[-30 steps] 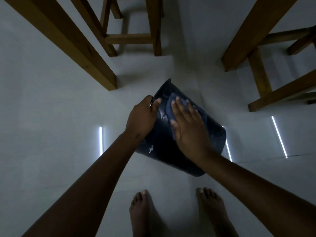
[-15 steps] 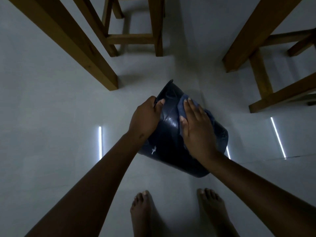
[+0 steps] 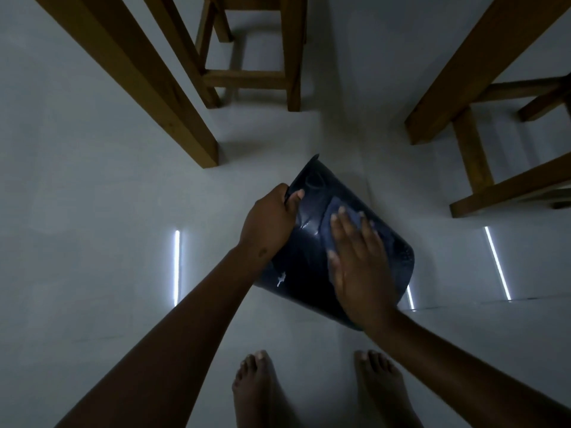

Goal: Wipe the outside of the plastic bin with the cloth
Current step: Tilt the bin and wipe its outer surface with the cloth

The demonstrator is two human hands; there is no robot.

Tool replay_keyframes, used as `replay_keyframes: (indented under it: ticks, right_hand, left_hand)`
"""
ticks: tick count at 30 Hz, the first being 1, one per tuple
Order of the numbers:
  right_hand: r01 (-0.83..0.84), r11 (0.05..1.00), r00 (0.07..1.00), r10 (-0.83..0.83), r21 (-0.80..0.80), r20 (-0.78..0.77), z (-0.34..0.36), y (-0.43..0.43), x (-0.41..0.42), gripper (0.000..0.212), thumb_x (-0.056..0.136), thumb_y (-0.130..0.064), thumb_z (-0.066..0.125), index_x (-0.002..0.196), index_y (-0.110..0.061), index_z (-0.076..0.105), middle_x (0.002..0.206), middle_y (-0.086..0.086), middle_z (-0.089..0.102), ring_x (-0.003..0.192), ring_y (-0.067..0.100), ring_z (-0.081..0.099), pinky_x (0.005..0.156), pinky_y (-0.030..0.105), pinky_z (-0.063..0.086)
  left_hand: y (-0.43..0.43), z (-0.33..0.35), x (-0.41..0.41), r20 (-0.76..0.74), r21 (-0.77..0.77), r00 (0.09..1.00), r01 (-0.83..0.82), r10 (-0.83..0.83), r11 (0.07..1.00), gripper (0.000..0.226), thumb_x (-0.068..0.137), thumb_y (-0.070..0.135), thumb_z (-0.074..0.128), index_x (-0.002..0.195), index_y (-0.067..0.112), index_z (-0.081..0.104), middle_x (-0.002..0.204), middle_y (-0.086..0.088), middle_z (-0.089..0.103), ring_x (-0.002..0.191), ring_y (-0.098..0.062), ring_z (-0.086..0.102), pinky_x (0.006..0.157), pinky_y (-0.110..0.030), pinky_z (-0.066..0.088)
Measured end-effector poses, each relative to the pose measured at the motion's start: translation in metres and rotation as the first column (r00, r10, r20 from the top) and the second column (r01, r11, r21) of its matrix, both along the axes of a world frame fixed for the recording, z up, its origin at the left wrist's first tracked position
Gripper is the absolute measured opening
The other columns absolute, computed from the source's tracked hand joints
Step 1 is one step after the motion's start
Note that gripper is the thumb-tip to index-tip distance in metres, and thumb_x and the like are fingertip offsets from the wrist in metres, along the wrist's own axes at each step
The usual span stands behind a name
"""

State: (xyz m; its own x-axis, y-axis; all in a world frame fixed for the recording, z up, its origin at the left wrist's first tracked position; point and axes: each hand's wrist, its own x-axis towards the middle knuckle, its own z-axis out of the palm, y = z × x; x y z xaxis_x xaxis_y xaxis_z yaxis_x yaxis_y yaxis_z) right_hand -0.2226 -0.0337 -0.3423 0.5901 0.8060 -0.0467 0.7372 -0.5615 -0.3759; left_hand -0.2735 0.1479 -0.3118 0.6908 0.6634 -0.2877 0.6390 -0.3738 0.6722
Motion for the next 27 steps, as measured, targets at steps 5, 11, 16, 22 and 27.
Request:
replay_keyframes:
  ticks: [5, 11, 16, 22, 27]
  right_hand:
    - [-0.131, 0.991, 0.990, 0.132, -0.007, 0.056, -0.001, 0.015, -0.006, 0.056, 0.100, -0.036, 0.026, 0.152, -0.017, 0.018, 0.161, 0.002, 0.018, 0.148, 0.028, 0.013, 0.116, 0.048, 0.021]
    - [0.044, 0.995, 0.995, -0.036, 0.091, -0.088, 0.000, 0.031, 0.049, 0.052, 0.103, -0.034, 0.023, 0.151, -0.014, 0.025, 0.158, 0.003, 0.026, 0.146, 0.019, 0.024, 0.118, 0.042, 0.024]
    - [0.100, 0.986, 0.985, -0.079, 0.133, -0.155, -0.002, 0.020, 0.044, 0.051, 0.104, -0.032, 0.024, 0.150, -0.013, 0.026, 0.158, 0.004, 0.028, 0.145, 0.020, 0.025, 0.117, 0.044, 0.026]
    - [-0.071, 0.995, 0.996, 0.075, 0.064, -0.053, 0.003, 0.011, 0.008, 0.055, 0.101, -0.039, 0.019, 0.153, -0.019, 0.017, 0.161, -0.001, 0.017, 0.149, 0.023, 0.012, 0.119, 0.042, 0.015]
    - [0.171, 0.979, 0.945, -0.130, 0.114, -0.301, 0.000, 0.026, 0.048, 0.058, 0.101, -0.041, 0.017, 0.150, -0.012, 0.026, 0.157, 0.007, 0.030, 0.146, 0.021, 0.025, 0.119, 0.036, 0.021]
  left_hand:
    - [0.000, 0.004, 0.012, 0.001, -0.001, 1.000, 0.009, -0.009, 1.000, 0.033, 0.099, 0.043, 0.039, 0.088, 0.015, 0.052, 0.077, 0.001, 0.059, 0.072, -0.019, 0.057, 0.061, -0.028, 0.041]
    - [-0.002, 0.003, -0.030, 0.018, -0.118, 0.997, 0.073, -0.071, 0.990, 0.036, 0.100, 0.046, 0.034, 0.098, 0.016, 0.054, 0.086, 0.004, 0.064, 0.081, -0.012, 0.062, 0.067, -0.023, 0.047]
    - [-0.004, -0.002, -0.032, -0.007, 0.082, 0.995, 0.102, -0.102, 0.991, 0.031, 0.100, 0.044, 0.031, 0.085, 0.022, 0.048, 0.077, 0.001, 0.062, 0.069, -0.016, 0.059, 0.057, -0.022, 0.041]
    - [0.001, 0.004, -0.013, 0.030, 0.138, 0.980, 0.189, -0.195, 0.972, 0.039, 0.102, 0.044, 0.027, 0.088, 0.018, 0.053, 0.075, 0.005, 0.059, 0.069, -0.011, 0.058, 0.064, -0.028, 0.046]
    - [-0.004, 0.006, 0.002, -0.020, 0.106, 0.986, 0.169, -0.168, 0.980, 0.037, 0.102, 0.042, 0.029, 0.085, 0.016, 0.048, 0.077, 0.001, 0.057, 0.069, -0.016, 0.053, 0.060, -0.029, 0.036]
